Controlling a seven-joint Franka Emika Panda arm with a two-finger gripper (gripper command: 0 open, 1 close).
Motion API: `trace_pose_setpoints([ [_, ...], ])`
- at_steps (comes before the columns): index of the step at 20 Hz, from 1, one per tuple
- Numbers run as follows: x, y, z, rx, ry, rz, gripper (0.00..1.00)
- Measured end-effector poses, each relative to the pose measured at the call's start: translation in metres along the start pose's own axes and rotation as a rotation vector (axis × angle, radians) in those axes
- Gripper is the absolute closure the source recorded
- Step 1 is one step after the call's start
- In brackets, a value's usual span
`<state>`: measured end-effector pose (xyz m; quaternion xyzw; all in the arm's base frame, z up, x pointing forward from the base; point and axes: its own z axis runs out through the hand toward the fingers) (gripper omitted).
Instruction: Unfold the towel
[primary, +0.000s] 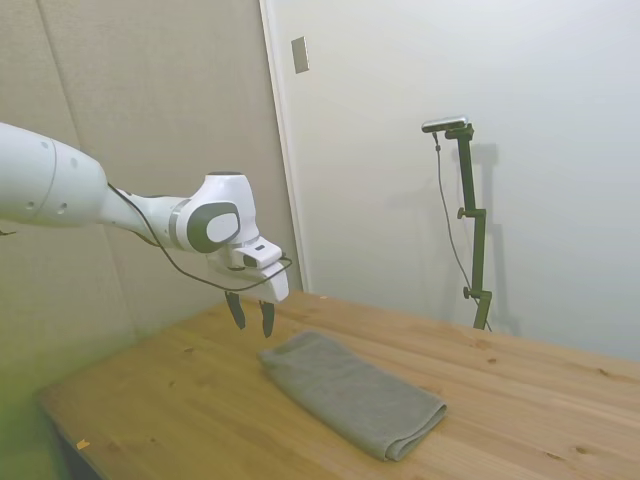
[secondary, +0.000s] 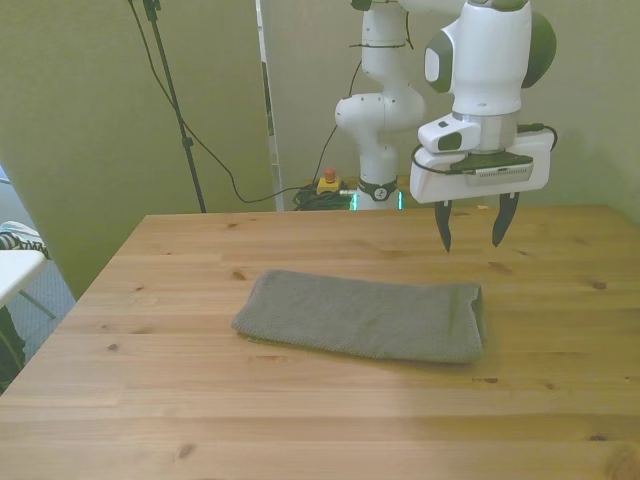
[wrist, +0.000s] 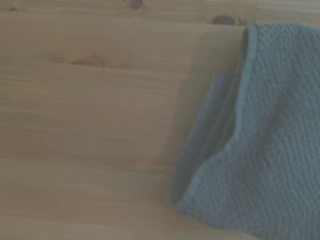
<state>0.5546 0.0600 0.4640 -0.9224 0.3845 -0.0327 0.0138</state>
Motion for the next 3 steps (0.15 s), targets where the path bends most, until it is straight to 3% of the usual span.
trace_pose_setpoints([
  [3,-0.04,0.024,-0.014,-0.081,0.036,0.051,0.0],
])
